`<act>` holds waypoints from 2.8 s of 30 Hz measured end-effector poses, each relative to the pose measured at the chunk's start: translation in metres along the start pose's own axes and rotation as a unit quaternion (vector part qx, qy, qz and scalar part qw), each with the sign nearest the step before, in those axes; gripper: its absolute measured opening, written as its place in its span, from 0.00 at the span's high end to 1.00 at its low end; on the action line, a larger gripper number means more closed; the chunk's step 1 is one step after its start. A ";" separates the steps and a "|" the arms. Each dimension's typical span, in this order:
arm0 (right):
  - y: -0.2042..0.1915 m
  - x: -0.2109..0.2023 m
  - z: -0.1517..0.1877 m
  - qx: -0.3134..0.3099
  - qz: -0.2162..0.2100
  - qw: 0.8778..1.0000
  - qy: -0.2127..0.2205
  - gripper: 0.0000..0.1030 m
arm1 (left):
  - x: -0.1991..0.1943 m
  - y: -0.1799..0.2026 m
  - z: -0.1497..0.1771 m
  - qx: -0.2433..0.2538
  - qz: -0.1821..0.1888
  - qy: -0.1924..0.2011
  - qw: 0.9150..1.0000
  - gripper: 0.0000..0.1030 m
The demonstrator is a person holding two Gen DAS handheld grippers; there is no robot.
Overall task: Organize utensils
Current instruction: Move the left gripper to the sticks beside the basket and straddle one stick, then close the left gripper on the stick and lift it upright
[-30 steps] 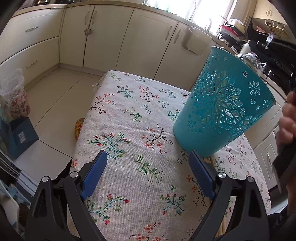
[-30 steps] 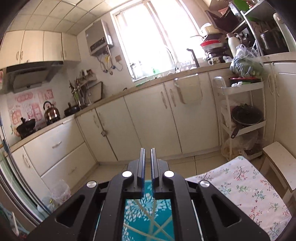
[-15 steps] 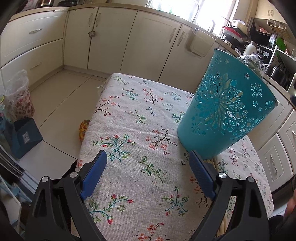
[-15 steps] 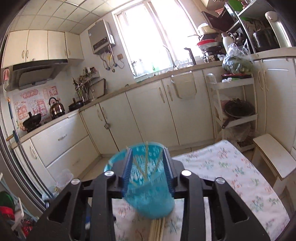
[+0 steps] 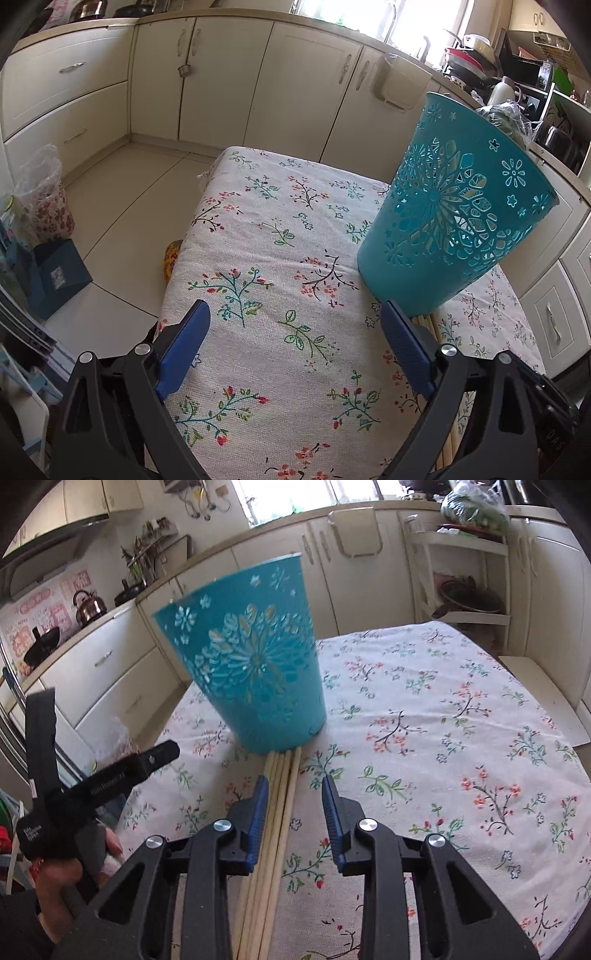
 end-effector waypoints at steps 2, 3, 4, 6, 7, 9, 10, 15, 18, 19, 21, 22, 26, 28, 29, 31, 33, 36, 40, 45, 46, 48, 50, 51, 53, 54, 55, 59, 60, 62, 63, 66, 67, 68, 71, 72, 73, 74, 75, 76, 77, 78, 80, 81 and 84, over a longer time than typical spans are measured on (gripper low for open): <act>-0.002 0.007 0.004 -0.005 0.003 1.000 -0.016 0.72 | 0.000 0.000 0.000 0.000 0.000 0.000 1.000 0.13; -0.001 0.010 0.005 -0.006 0.007 1.000 -0.024 0.73 | 0.000 0.000 0.000 0.000 0.000 0.000 1.000 0.13; -0.001 0.015 0.007 -0.008 0.011 0.999 -0.035 0.75 | 0.000 0.000 0.000 0.000 0.000 0.000 1.000 0.13; 0.001 0.022 0.014 -0.010 0.019 0.998 -0.050 0.78 | 0.001 0.000 0.001 0.001 -0.001 -0.001 1.000 0.13; 0.003 0.026 0.016 -0.011 0.024 0.998 -0.059 0.79 | 0.001 0.000 0.001 0.002 -0.001 -0.001 1.000 0.13; 0.006 0.031 0.019 -0.010 0.030 0.997 -0.070 0.81 | 0.001 0.001 0.001 0.003 -0.001 -0.001 1.000 0.13; 0.006 0.033 0.020 -0.008 0.025 0.997 -0.073 0.81 | 0.001 0.001 0.001 0.004 -0.002 -0.001 1.000 0.13; 0.003 0.039 0.019 -0.030 0.037 0.995 -0.092 0.81 | 0.003 0.005 0.002 0.015 0.001 -0.005 1.000 0.13; 0.004 0.039 0.018 -0.047 0.044 0.992 -0.109 0.89 | 0.002 0.018 0.006 0.052 0.010 -0.016 0.998 0.13; 0.007 0.037 0.018 -0.044 0.043 0.992 -0.114 0.91 | 0.001 0.025 0.010 0.067 0.017 -0.024 0.997 0.13; 0.014 0.031 0.018 -0.039 0.045 0.991 -0.117 0.91 | -0.002 0.035 0.018 0.089 0.025 -0.034 0.995 0.13; 0.020 0.025 0.020 -0.034 0.047 0.992 -0.116 0.91 | -0.004 0.041 0.022 0.101 0.026 -0.038 0.994 0.13; 0.035 0.012 0.023 0.000 0.029 0.994 -0.101 0.93 | -0.006 0.067 0.037 0.157 0.011 -0.041 0.987 0.13; 0.037 0.011 0.024 0.008 0.023 0.995 -0.098 0.93 | -0.005 0.074 0.042 0.170 0.002 -0.042 0.984 0.13; 0.036 0.011 0.024 0.007 0.024 0.995 -0.097 0.93 | -0.003 0.076 0.044 0.175 -0.003 -0.047 0.983 0.13; 0.034 0.011 0.024 0.005 0.023 0.995 -0.096 0.93 | 0.001 0.077 0.047 0.185 -0.021 -0.055 0.981 0.13; 0.035 0.010 0.024 0.009 0.018 0.995 -0.095 0.93 | 0.005 0.075 0.047 0.190 -0.034 -0.068 0.979 0.13; 0.035 0.009 0.024 0.013 0.014 0.995 -0.094 0.93 | 0.003 0.074 0.048 0.195 -0.042 -0.066 0.978 0.13; 0.041 0.010 0.022 0.018 0.008 0.995 -0.095 0.92 | -0.002 0.075 0.048 0.184 -0.033 -0.067 0.980 0.13; 0.042 0.012 0.020 0.019 0.005 0.995 -0.095 0.92 | -0.003 0.082 0.048 0.192 -0.041 -0.064 0.978 0.13; 0.042 0.011 0.020 0.020 0.004 0.995 -0.095 0.92 | -0.003 0.084 0.048 0.191 -0.040 -0.065 0.979 0.13; 0.043 0.011 0.020 0.020 0.003 0.995 -0.095 0.92 | -0.004 0.088 0.047 0.193 -0.042 -0.064 0.978 0.13; 0.043 0.011 0.020 0.020 0.003 0.995 -0.095 0.92 | -0.003 0.091 0.045 0.192 -0.038 -0.066 0.978 0.13; 0.043 0.011 0.020 0.020 0.003 0.995 -0.095 0.92 | -0.003 0.093 0.045 0.191 -0.037 -0.066 0.979 0.13; 0.043 0.012 0.020 0.019 0.002 0.995 -0.095 0.92 | -0.002 0.096 0.046 0.195 -0.042 -0.066 0.978 0.13; 0.043 0.012 0.020 0.019 0.002 0.995 -0.095 0.92 | -0.002 0.096 0.047 0.195 -0.043 -0.066 0.978 0.13; 0.043 0.011 0.021 0.019 0.002 0.995 -0.095 0.92 | -0.001 0.096 0.046 0.192 -0.042 -0.066 0.978 0.13; 0.043 0.012 0.021 0.020 0.001 0.995 -0.095 0.92 | 0.001 0.093 0.045 0.187 -0.050 -0.072 0.978 0.13; 0.043 0.012 0.021 0.020 0.001 0.995 -0.095 0.92 | 0.002 0.091 0.045 0.187 -0.053 -0.074 0.978 0.13; 0.043 0.012 0.021 0.021 0.001 0.995 -0.095 0.92 | 0.006 0.088 0.044 0.181 -0.046 -0.082 0.979 0.13; 0.042 0.012 0.021 0.020 0.001 0.995 -0.094 0.92 | 0.008 0.088 0.044 0.185 -0.054 -0.082 0.978 0.13; 0.042 0.012 0.022 0.021 0.000 0.995 -0.094 0.92 | 0.011 0.091 0.043 0.187 -0.055 -0.079 0.978 0.14; 0.042 0.012 0.022 0.021 0.000 0.995 -0.094 0.92 | 0.012 0.092 0.042 0.187 -0.053 -0.080 0.978 0.15; 0.042 0.012 0.021 0.021 0.000 0.995 -0.094 0.92 | 0.013 0.093 0.041 0.187 -0.052 -0.078 0.978 0.19; 0.043 0.012 0.021 0.022 -0.001 0.995 -0.093 0.92 | 0.013 0.099 0.037 0.199 -0.038 -0.063 0.977 0.40; 0.043 0.012 0.021 0.023 -0.001 0.996 -0.092 0.92 | 0.012 0.102 0.036 0.205 -0.032 -0.060 0.976 0.52; 0.043 0.012 0.020 0.023 -0.002 0.996 -0.091 0.92 | 0.012 0.104 0.035 0.209 -0.026 -0.059 0.976 0.58; 0.043 0.013 0.020 0.023 -0.002 0.996 -0.091 0.92 | 0.011 0.106 0.035 0.216 -0.019 -0.058 0.974 0.72; 0.043 0.013 0.019 0.023 -0.002 0.996 -0.091 0.92 | 0.010 0.107 0.035 0.220 -0.015 -0.060 0.973 0.81; 0.044 0.013 0.019 0.023 -0.002 0.996 -0.091 0.92 | 0.009 0.108 0.035 0.222 -0.007 -0.064 0.973 0.84; 0.044 0.013 0.019 0.023 -0.003 0.996 -0.091 0.92 | 0.008 0.108 0.035 0.224 0.000 -0.071 0.972 0.85; 0.044 0.014 0.018 0.024 -0.003 0.996 -0.092 0.91 | 0.007 0.107 0.035 0.224 0.004 -0.079 0.971 0.85; 0.044 0.016 0.016 0.024 -0.007 0.995 -0.092 0.87 | 0.008 0.105 0.034 0.222 0.005 -0.099 0.970 0.84; 0.044 0.017 0.015 0.022 -0.007 0.995 -0.092 0.87 | 0.008 0.104 0.032 0.220 0.006 -0.109 0.969 0.83; 0.041 0.024 0.011 0.005 0.004 0.995 -0.095 0.86 | 0.010 0.106 0.031 0.228 0.004 -0.110 0.967 0.84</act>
Point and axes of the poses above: each gripper's, at about its wrist camera, not at the fingertips, and x roughly the way its jaws point, y to its right, z to its underside, the point moved 7 cm from there along x, roughly the way its jaws point, and after that the axes turned 14 degrees about -z, right-handed, at the moved point
